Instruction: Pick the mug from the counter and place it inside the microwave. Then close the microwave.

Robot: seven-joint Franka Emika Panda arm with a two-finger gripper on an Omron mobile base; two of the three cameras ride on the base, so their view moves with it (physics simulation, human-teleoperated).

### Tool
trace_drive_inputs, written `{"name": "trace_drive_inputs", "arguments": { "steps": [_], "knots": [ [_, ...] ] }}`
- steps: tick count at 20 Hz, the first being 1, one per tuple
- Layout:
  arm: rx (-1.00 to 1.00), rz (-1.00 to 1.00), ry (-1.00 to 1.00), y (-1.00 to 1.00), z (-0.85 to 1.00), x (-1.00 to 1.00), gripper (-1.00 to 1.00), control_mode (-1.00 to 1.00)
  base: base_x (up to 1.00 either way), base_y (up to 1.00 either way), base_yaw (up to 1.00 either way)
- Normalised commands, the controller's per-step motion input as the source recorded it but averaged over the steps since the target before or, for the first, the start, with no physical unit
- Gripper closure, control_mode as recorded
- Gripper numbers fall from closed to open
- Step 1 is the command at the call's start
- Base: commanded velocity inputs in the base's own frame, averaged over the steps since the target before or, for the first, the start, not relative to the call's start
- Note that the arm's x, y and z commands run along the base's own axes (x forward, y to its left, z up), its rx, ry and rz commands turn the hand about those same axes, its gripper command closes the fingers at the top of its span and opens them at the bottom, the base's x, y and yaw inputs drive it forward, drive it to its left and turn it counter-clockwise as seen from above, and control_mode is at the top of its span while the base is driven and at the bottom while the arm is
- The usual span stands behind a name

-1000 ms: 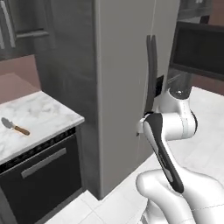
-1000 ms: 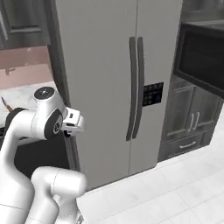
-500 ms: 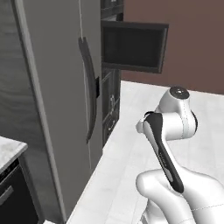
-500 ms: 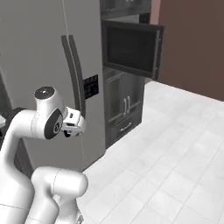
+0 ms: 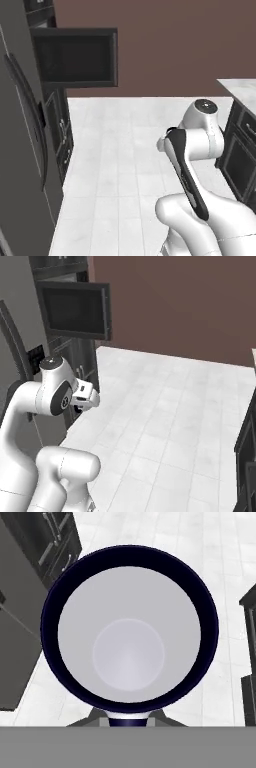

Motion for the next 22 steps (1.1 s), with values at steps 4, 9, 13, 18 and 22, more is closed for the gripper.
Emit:
{"name": "trace_drive_inputs", "arguments": {
  "steps": [4, 9, 13, 18, 22],
  "knots": [
    [0.00, 0.00, 0.00, 0.00, 0.00, 0.00, 1.00, 1.00, 0.58, -0.78, -0.25],
    [0.00, 0.00, 0.00, 0.00, 0.00, 0.00, 1.00, 1.00, 0.72, -0.52, -0.05],
    [0.00, 0.00, 0.00, 0.00, 0.00, 0.00, 1.00, 1.00, 0.77, -0.11, 0.03],
    [0.00, 0.00, 0.00, 0.00, 0.00, 0.00, 1.00, 1.00, 0.84, -0.01, 0.14],
    [0.00, 0.00, 0.00, 0.00, 0.00, 0.00, 1.00, 1.00, 0.94, -0.08, 0.22]
  ]
}}
